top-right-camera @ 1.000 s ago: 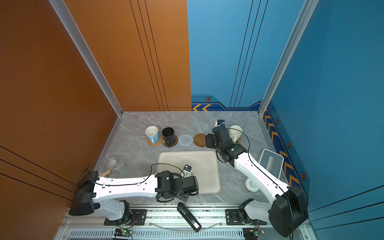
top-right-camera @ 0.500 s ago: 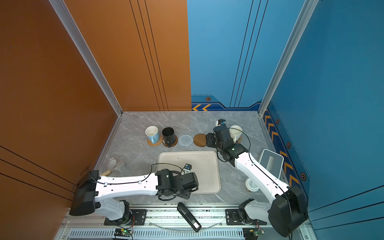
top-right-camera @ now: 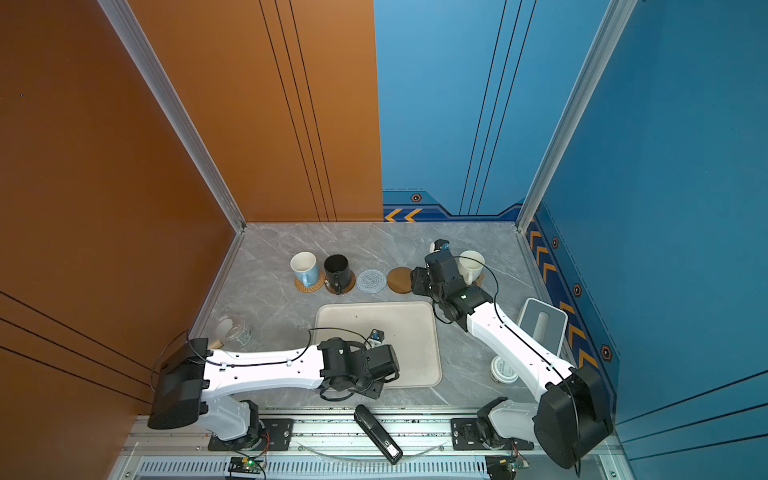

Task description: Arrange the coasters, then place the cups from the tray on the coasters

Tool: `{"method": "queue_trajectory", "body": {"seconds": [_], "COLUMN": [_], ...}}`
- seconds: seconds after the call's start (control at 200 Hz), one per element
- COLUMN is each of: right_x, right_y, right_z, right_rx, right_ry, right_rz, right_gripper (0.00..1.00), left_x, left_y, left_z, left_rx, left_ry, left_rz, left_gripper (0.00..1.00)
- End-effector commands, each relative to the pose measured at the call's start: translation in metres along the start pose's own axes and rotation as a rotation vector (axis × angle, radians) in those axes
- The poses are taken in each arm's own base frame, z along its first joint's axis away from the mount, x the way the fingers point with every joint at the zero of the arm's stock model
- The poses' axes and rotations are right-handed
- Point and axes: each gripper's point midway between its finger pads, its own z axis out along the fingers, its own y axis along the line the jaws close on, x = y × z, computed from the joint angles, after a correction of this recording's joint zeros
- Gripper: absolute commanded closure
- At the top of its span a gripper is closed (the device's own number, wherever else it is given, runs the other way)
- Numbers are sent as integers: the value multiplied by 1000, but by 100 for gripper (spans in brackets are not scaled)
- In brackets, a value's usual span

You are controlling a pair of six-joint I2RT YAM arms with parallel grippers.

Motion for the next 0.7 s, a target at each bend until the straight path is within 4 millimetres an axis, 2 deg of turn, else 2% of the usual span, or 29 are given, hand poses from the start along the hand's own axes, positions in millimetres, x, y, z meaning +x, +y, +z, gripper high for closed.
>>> {"method": "queue_trajectory", "body": {"seconds": [0.0,0.32,0.696], "right_x": [1,2,4], "right_y": [-2,-2,-3], "right_z": [5,8,11], "right_rx": [-6,-5,-4], "right_ry": [4,11,20], "right_rz": [16,16,20], "right_gripper": [48,48,48], "left_x": [4,1,-1], "left_y": [8,13,11], "left_z": [8,12,17], "left_rx": [-25,-36,-45], "left_ry": [27,40,50], "left_rz": [-24,-37,-40], "left_gripper": [52,59,62]}}
